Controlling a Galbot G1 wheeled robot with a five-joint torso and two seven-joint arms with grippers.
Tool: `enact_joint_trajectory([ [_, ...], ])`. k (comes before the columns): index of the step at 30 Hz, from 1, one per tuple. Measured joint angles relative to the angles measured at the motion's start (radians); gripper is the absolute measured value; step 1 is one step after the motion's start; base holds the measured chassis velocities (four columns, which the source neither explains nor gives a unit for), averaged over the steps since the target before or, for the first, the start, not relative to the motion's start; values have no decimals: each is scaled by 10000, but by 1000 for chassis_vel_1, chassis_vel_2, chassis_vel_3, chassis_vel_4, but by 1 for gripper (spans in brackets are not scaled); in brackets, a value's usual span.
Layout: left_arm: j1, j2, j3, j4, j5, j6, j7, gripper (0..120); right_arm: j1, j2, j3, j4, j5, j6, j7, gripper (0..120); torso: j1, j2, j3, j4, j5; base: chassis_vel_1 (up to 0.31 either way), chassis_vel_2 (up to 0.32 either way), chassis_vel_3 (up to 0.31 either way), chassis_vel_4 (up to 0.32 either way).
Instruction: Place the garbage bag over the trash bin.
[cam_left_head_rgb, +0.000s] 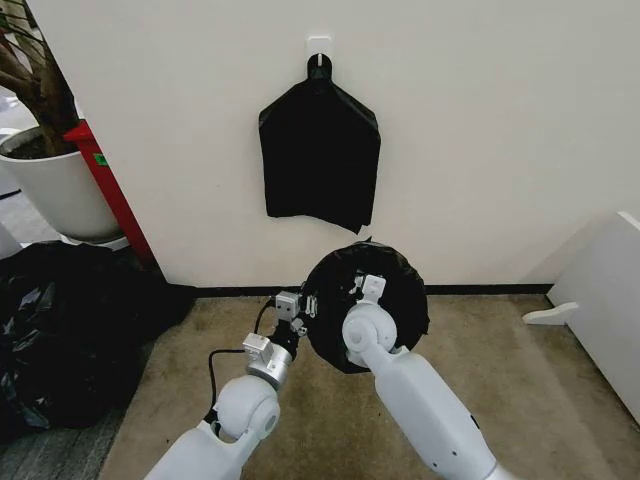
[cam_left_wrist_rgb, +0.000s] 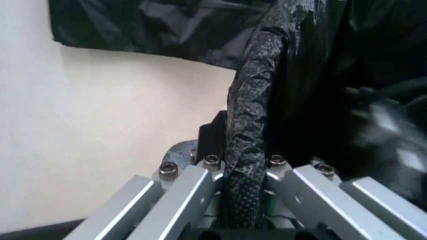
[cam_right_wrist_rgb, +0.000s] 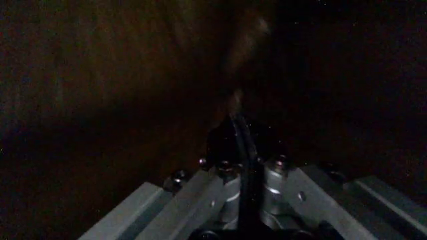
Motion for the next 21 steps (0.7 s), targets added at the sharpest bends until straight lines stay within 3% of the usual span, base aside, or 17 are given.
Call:
enact_joint_trajectory([
  [7, -64, -69, -66, 117, -5, 2, -80, 2, -182, -44, -183, 314, 248, -23, 171, 0, 0, 0, 0, -1, 0, 0, 0, 0, 0],
  [21, 227, 197, 331, -709, -16, 2, 122, 2, 269, 226, 612, -1424, -490, 26, -345, 0, 0, 0, 0, 0, 1, 0, 0, 0, 0],
])
